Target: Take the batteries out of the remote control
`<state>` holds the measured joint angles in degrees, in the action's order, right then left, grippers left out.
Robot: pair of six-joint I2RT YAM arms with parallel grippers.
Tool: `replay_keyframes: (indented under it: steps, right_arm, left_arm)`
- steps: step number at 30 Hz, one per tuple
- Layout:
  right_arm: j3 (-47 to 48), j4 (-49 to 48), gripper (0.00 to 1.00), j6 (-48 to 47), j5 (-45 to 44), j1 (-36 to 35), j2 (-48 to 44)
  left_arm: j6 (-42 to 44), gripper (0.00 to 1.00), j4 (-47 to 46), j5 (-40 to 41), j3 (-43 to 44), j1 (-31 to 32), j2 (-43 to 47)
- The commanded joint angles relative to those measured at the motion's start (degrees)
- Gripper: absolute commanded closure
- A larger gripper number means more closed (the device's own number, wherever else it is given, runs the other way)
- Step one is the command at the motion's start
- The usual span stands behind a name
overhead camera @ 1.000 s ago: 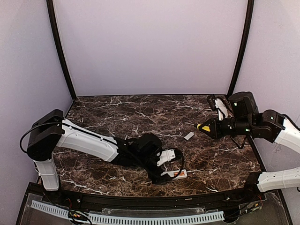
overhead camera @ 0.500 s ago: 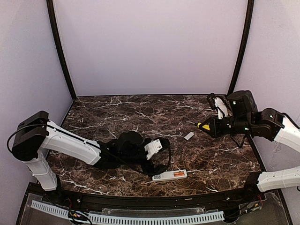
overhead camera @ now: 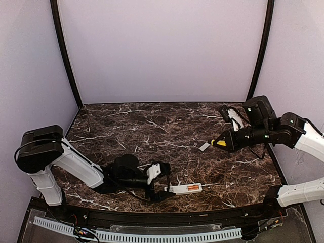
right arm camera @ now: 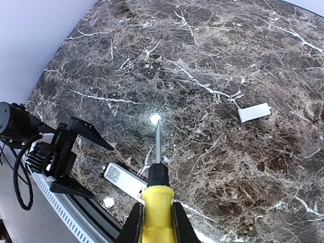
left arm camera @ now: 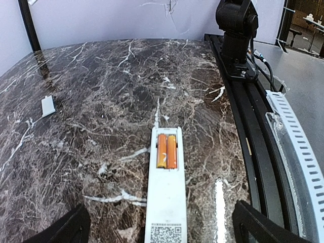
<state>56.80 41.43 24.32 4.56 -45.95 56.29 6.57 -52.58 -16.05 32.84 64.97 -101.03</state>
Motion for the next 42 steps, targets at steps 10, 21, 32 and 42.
replay_keyframes:
  steps: [10,21,32,42]
  right_arm:
    - [1.2,2.8,1.00,1.4,2.1,0.6,0.4]
    - [1.0,2.6,1.00,1.2,2.2,0.6,0.8]
    - [0.0,2.7,1.00,1.5,2.3,0.6,0.1]
    - [-0.1,2.6,1.00,1.3,2.6,0.7,0.1]
  left_arm:
    - [0.6,0.11,-0.6,-1.3,2.7,0.3,-6.8]
    - [2.4,0.21,-0.8,0.5,5.0,1.5,-11.5]
    - [3.8,0.33,0.3,0.9,7.1,1.5,-13.8]
    - [4.3,0.49,2.5,-0.5,9.4,1.5,-15.5]
